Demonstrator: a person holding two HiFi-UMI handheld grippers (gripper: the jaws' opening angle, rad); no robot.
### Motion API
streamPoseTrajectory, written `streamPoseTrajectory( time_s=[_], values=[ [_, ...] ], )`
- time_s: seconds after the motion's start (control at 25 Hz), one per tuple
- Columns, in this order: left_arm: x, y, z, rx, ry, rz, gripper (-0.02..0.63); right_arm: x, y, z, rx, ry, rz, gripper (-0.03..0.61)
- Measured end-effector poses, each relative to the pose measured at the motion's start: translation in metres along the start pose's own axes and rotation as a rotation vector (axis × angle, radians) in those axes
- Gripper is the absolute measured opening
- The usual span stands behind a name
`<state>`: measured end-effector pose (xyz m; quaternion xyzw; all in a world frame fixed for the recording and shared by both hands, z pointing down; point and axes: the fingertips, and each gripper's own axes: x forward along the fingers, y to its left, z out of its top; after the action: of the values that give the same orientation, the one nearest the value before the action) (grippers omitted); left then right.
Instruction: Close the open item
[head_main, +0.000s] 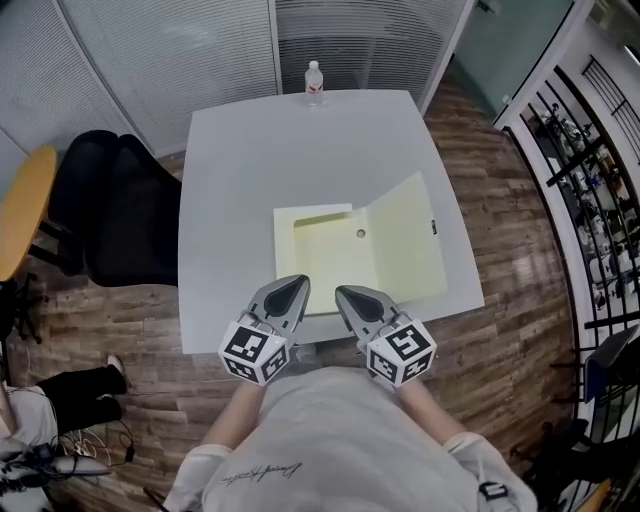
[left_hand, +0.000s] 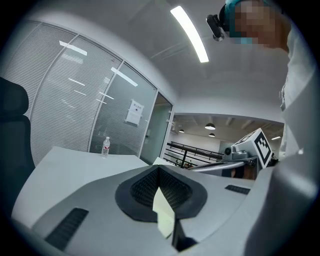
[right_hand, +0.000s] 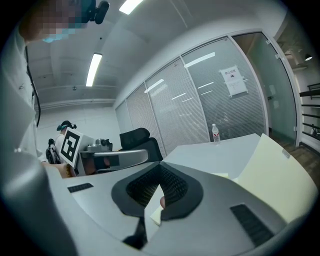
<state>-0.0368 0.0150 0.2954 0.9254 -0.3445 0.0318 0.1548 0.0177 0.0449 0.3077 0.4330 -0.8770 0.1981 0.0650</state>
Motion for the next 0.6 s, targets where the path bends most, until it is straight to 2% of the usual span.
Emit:
streamPoseTrajectory(
  time_s=[0.28,0.6],
  values=[
    [0.008,0.027,0.004,-0.013,0.005,-0.021,0.009,0.023,-0.006,0.005,0.006,0.009,-0.035,0.014],
    [0.025,0.02,0.005,-0.02,0.027,-0.044,0.009,0.014,-0.023,0.02,-0.005,-0.009,-0.066,0.012]
  ],
)
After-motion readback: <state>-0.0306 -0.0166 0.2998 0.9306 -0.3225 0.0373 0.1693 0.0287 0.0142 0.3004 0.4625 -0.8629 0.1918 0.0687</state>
